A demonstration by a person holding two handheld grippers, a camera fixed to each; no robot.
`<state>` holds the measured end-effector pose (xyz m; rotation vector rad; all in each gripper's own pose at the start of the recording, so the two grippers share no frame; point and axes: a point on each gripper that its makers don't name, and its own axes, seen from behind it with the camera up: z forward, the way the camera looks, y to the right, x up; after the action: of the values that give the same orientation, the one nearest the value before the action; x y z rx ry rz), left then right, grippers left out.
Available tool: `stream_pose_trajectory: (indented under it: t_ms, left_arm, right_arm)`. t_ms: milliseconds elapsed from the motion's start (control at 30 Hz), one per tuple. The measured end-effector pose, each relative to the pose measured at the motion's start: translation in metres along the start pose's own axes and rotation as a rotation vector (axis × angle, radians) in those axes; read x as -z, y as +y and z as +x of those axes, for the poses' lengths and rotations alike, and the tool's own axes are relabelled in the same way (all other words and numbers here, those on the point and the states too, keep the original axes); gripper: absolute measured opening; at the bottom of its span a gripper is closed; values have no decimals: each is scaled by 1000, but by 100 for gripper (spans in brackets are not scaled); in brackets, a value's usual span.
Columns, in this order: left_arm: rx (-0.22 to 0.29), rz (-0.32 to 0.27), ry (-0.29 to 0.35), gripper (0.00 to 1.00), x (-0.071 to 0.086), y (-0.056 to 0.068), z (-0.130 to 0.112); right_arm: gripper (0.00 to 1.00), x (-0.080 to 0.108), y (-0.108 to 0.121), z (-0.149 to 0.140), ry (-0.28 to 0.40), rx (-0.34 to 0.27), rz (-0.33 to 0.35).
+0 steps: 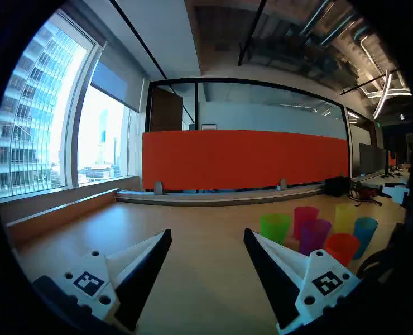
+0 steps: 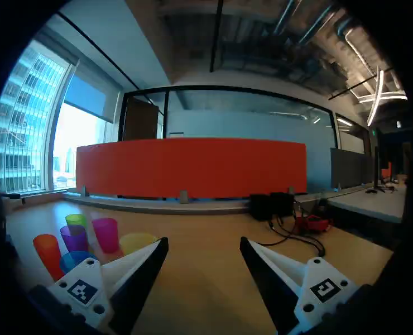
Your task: Pour water
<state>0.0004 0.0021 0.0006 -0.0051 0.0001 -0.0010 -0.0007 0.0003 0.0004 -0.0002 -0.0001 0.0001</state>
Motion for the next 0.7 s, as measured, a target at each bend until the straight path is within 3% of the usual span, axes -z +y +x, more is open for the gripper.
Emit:
stream_pose_trajectory:
  t_ms: [167,367,700]
  left_arm:
    - [0,5,0,96,-2,-1,0]
    - [9,2,18,96,-6,-2,25]
    - [11,-30,-20,96,-20,-3,71]
  right_arm:
    - [99,-3,4,0,-3,-5,-4]
    - [99,-3,3,22,-4,-24,9]
    - [99,-8,-3,75,-51,-27,63]
